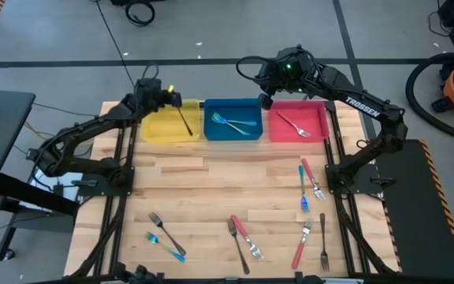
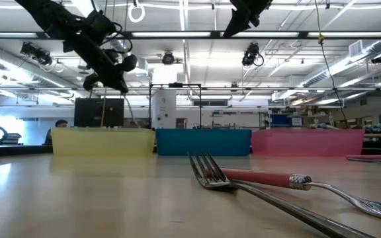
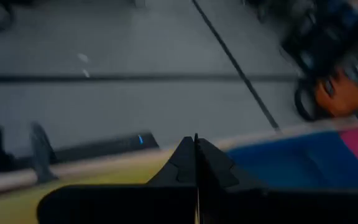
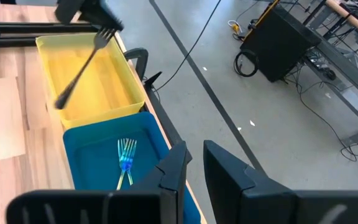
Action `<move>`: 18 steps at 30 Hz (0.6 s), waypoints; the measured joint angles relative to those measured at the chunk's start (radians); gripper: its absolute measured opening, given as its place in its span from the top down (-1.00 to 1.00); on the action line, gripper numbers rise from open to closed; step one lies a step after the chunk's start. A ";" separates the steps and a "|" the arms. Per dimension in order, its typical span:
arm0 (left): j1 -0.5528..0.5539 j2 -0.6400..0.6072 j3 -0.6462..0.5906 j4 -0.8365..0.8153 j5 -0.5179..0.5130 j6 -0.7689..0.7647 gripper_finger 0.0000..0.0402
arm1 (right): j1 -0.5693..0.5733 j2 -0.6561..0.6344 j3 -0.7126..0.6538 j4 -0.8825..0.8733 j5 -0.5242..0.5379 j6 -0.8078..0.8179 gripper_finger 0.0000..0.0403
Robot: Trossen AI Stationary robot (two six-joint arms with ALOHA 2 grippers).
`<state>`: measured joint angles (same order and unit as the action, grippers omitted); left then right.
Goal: Sort silverware by color (type)
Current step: Put the top black fork into the yellow bin
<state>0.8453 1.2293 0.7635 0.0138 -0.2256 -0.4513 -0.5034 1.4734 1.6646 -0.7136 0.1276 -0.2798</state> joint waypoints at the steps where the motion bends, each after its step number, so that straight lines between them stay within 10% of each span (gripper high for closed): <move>1: 0.003 0.000 0.000 0.030 -0.011 0.000 0.98 | 0.000 0.000 0.000 0.000 0.000 0.000 0.68; 18: 0.033 0.002 -0.101 0.084 -0.224 0.040 0.97 | 0.000 0.000 0.000 0.001 0.000 0.025 0.68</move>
<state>0.8788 1.2308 0.6623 0.0977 -0.4492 -0.4118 -0.5034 1.4733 1.6650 -0.7128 0.1276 -0.2550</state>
